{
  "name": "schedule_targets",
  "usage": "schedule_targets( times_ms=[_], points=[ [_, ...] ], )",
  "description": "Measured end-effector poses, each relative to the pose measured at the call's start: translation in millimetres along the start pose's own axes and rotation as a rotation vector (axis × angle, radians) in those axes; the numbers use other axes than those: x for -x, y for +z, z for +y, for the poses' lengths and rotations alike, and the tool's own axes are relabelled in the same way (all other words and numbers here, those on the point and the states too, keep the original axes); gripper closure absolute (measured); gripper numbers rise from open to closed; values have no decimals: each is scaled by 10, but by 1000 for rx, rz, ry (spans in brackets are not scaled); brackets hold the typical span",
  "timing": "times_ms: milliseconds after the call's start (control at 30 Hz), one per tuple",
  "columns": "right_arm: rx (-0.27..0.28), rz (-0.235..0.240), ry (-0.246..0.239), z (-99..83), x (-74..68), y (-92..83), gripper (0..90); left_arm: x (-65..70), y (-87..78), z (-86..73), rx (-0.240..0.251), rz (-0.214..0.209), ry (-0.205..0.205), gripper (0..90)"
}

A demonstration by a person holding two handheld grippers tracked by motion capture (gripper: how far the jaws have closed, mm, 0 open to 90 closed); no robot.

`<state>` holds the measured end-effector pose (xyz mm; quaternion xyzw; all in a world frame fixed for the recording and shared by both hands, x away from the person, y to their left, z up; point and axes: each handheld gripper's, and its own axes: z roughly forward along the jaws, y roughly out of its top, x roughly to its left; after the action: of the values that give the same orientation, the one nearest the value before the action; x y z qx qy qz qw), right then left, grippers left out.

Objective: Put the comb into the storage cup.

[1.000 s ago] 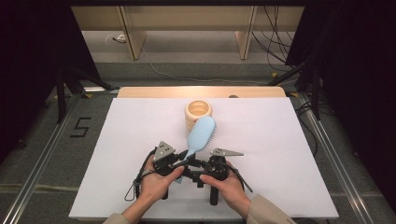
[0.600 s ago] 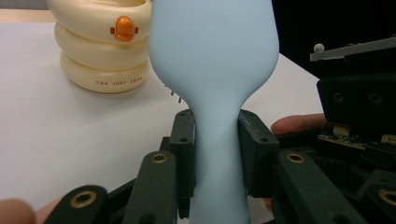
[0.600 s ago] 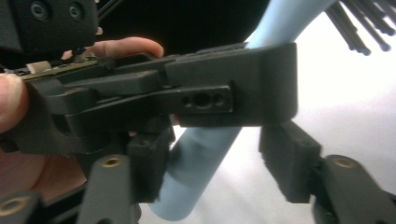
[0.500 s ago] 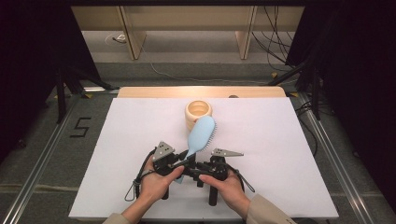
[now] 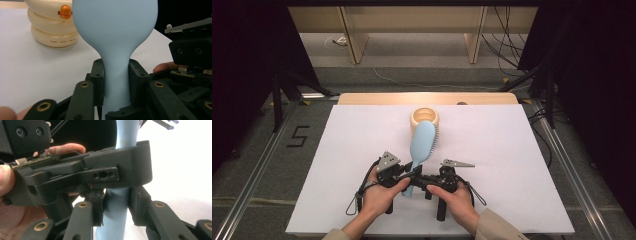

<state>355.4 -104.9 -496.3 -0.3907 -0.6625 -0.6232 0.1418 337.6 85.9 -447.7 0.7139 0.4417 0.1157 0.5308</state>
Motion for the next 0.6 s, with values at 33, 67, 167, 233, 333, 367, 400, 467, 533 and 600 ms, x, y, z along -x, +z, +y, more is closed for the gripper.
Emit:
schedule_targets(
  times_ms=[33,67,167,233,333,367,400,467,533,600],
  points=[
    [-2,-1,4,-2,4,-1,685,0,1,1,2,1,2,683],
    [-3,-1,9,-3,8,-2,685,1,1,4,3,4,3,680],
    [-1,2,21,-7,15,-3,686,-2,-3,15,10,7,8,666],
    [-1,8,26,-4,16,-5,686,-6,-5,20,14,7,13,654],
    [5,12,40,0,15,-9,686,-6,-5,21,20,10,19,634],
    [5,12,40,2,15,-11,686,-9,-5,22,22,12,22,620],
    [7,12,39,3,16,-13,687,-13,-6,23,23,12,23,609],
    [7,14,41,4,19,-14,686,-15,-8,24,26,14,27,598],
    [8,14,45,4,20,-14,687,-16,-14,29,31,16,30,580],
    [8,12,51,4,25,-20,687,-16,-24,39,32,20,39,554]
  ],
)
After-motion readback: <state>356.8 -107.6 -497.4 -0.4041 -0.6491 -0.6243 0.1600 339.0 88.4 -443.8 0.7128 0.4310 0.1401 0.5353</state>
